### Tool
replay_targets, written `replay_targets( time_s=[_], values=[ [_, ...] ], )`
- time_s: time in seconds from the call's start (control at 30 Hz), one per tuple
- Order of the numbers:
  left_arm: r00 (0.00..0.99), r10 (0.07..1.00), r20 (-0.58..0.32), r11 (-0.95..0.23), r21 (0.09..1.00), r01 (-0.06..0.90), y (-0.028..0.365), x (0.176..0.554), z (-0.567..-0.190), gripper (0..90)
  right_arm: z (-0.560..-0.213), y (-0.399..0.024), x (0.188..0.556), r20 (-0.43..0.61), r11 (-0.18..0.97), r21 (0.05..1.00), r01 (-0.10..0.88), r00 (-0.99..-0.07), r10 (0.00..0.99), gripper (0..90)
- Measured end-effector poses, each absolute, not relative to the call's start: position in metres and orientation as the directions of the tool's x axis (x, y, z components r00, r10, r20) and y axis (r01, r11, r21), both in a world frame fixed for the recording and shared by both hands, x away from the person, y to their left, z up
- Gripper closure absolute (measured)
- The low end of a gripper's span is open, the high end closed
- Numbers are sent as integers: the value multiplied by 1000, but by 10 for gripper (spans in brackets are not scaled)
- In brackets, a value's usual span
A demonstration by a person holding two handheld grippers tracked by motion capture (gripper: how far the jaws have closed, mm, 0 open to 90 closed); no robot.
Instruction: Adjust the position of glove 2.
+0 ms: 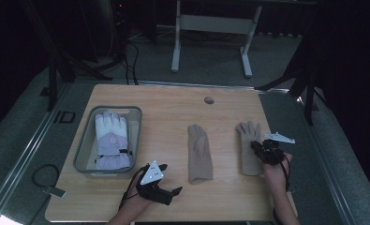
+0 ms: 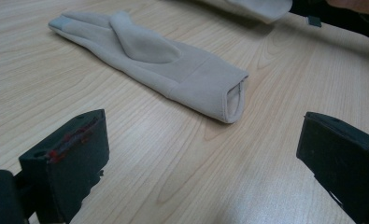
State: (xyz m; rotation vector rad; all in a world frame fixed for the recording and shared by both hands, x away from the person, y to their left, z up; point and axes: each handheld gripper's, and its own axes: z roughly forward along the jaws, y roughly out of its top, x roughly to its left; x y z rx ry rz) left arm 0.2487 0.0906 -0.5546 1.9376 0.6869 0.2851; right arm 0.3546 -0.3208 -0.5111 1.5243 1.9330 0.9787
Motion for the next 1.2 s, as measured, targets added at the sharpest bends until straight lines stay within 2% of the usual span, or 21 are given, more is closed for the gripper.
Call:
replay_targets(
  time_s=[0.53,0.9,1.2],
  values=[
    [814,575,-84,-334,884,327,90,248,-554,25,-450,-286,347,89,56,847,529,-244,966,835],
    [813,577,-84,-327,888,324,92,248,-554,25,-449,-232,341,105,79,852,517,-316,943,835],
    [813,577,-81,-329,888,321,92,248,-553,25,-464,-185,338,139,88,836,541,-365,921,834]
  ],
)
